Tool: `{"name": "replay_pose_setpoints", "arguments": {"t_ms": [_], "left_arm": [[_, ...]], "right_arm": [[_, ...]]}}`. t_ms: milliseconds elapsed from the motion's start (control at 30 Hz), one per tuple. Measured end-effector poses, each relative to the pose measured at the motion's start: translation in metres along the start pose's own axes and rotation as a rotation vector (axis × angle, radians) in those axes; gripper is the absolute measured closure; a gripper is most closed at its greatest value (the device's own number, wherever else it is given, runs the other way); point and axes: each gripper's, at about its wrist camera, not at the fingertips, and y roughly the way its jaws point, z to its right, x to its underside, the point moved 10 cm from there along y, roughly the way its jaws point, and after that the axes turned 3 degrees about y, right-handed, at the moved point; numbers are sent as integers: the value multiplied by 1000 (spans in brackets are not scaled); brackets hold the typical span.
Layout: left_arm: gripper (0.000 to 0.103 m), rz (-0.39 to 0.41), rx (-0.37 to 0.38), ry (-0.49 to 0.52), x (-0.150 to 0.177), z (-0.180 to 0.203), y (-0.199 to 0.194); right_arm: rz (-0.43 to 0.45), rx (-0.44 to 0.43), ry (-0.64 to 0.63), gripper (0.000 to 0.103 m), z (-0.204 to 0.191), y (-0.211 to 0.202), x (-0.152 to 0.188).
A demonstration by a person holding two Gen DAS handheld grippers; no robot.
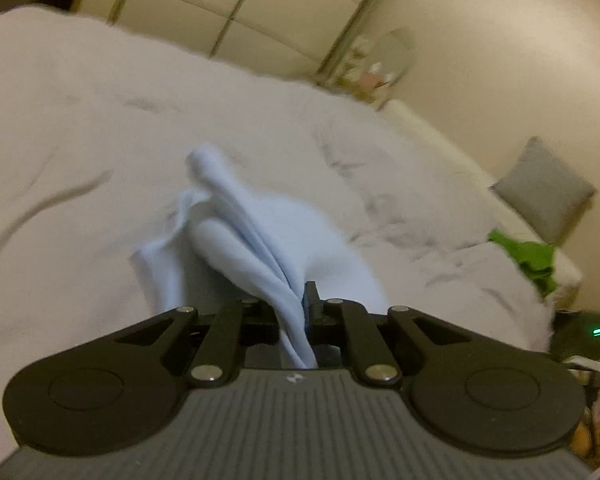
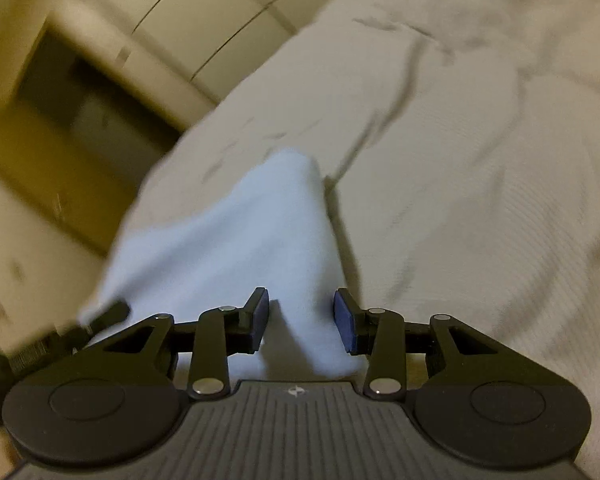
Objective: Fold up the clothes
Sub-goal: 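Pinch the bundle with the left tool and lift it off the bed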
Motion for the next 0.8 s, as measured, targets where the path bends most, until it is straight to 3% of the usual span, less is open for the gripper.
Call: {"name": "replay_pose_setpoints", "arguments": {"t_ms": [67,200,367,467,533,667,800], "left_arm": [[96,-29,-27,-46,16,-18,2],[96,8,5,-102,22,-23,-8],[93,-16,-23,-74,24,-31,16],[91,-38,-83,-53,34,-41,21],[91,-24,-130,-12,31,-34,10],[89,22,-245,84,22,-15,-24],[90,65,-213,140,23,18,-48]], "right_arm": [[-19,45,-103,63,-9,3,10],[-28,65,-200,63,-25,-1,15],[-45,99,-299,63,-31,-4,23],[-41,166,-460,62,-37,7,39],[-39,184,-492,61,-44,10,38],[-42,17,-241,55,-33,-7,19],[-60,-137,49,57,-5,-20,4]]}}
